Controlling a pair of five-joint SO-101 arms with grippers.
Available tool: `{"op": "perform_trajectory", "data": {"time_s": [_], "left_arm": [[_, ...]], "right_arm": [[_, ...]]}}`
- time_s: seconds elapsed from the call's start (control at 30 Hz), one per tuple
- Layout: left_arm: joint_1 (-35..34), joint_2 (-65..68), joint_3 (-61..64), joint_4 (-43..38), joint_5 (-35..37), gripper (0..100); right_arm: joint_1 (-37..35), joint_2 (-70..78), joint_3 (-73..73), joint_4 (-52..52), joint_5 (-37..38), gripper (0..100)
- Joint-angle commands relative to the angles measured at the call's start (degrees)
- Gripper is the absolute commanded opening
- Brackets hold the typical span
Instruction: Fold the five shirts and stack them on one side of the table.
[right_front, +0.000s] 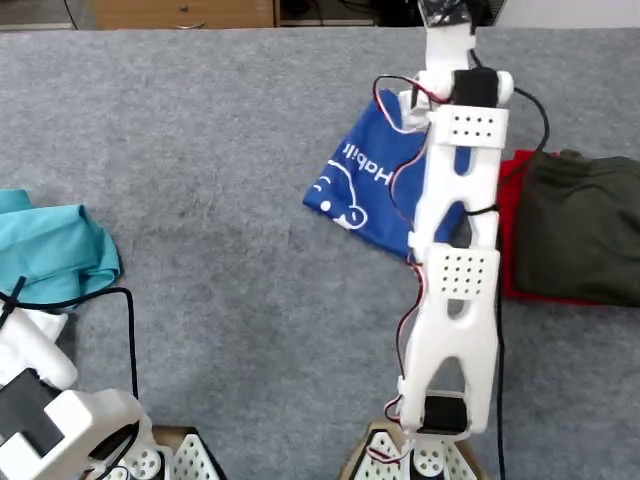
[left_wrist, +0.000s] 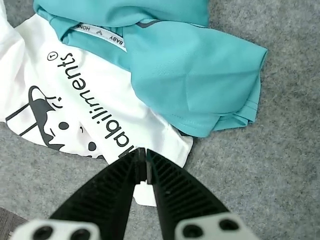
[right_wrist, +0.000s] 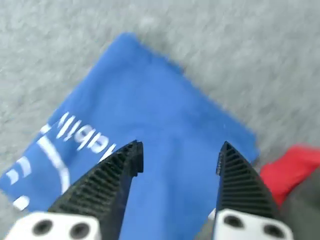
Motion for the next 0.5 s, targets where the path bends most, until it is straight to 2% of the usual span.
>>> {"op": "perform_trajectory", "data": {"time_s": [0.0,0.1,0.27,0.4,0.47], "left_arm": [[-0.4,-2.7,-0.2,0.6,-0.1,2],[-0.5,-2.7,-0.2,0.6,-0.1,2],[-0.7,-2.7,-0.2,0.6,-0.1,2],[-0.8,-2.7,-0.1,0.6,-0.1,2],[-0.6,-2.7,1.1,0.6,-0.1,2]], "right_arm": [[-0.7,-1.2,-2.8,3.3,-7.4,24.8],[-0.6,-1.4,-3.1,3.3,-16.7,24.9],[-0.5,-5.1,0.0,3.4,-19.7,24.9],[-0.7,-11.4,11.9,3.3,-22.9,25.7],[-0.7,-13.0,18.9,3.3,-26.1,30.2]]}}
